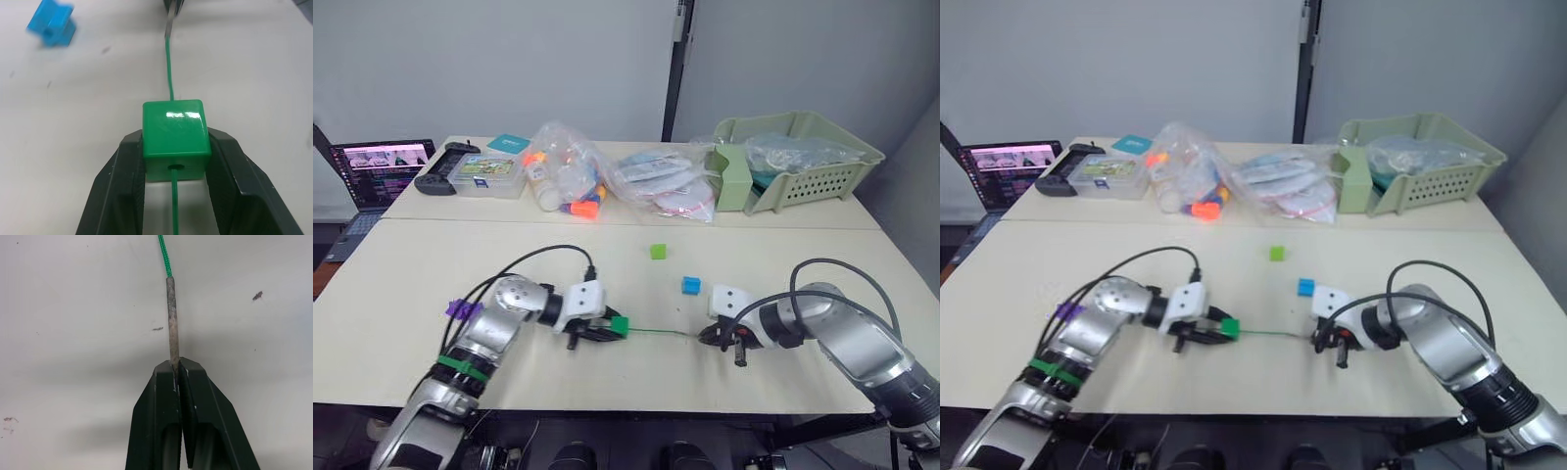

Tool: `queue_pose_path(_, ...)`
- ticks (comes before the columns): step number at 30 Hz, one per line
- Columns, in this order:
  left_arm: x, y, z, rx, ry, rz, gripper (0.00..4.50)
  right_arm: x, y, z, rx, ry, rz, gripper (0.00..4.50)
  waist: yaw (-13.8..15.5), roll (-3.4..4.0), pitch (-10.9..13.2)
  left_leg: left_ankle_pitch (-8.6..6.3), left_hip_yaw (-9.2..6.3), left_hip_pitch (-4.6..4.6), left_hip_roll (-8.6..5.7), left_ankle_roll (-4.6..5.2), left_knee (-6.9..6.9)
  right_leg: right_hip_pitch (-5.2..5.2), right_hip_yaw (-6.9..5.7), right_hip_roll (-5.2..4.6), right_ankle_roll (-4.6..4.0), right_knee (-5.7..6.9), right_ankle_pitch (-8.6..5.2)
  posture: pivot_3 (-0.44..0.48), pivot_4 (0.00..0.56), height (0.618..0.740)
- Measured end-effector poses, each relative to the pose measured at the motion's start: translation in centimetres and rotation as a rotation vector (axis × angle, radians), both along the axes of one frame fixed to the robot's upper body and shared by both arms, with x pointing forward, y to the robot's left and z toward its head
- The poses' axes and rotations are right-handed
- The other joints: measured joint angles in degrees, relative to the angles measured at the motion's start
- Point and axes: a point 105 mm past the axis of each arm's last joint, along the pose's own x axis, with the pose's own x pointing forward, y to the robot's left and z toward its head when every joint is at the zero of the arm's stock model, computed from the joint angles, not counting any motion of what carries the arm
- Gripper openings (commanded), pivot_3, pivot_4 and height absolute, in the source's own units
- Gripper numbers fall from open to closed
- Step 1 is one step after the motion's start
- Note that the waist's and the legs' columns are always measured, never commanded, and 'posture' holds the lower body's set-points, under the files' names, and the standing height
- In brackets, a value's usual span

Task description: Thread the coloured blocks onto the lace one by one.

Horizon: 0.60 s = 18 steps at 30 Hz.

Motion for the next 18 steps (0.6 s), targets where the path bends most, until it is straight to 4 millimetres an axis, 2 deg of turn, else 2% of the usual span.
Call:
queue_pose_path(2, -0.2, 2.2, 0.1, 0.015, 0.006, 0.043, 1.18, 0.3, 0.2, 0.1, 0.0, -0.001, 0.018, 0.0, 0.1, 0.0, 0.0, 0.0, 0.0, 0.0, 0.02, 0.0, 0.0, -0.02, -0.01, 0.0, 0.0, 0.02, 0.0, 0.0, 0.15, 0.74)
queue_pose_path(6, -0.8, 5.3, 0.4, 0.047, 0.012, 0.099, 1.18, 0.5, 0.4, 0.2, -0.005, 0.0, 0.052, 0.0, -0.2, 0.01, 0.0, 0.0, 0.02, 0.0, 0.06, 0.0, -0.04, -0.11, 0.0, 0.01, -0.02, 0.05, -0.01, 0.0, 0.15, 0.74)
queue_pose_path(12, -2.3, 13.6, 1.5, 0.209, 0.011, 0.236, 1.18, 0.9, 0.8, 0.2, -0.015, 0.002, 0.102, 0.0, -0.8, 0.02, 0.0, 0.0, 0.11, -0.01, 0.11, 0.0, -0.33, -0.62, 0.12, -0.06, -0.14, 0.3, -0.04, 0.0, 0.15, 0.74)
queue_pose_path(18, -2.8, 18.1, 2.0, 0.297, -0.021, 0.299, 1.18, 1.0, 1.3, 0.2, -0.002, 0.012, 0.134, 0.0, -1.0, 0.02, 0.0, 0.0, 0.48, -0.02, 0.14, 0.0, -0.4, -0.69, 0.07, -0.04, -0.18, 0.31, -0.06, 0.0, 0.15, 0.74)
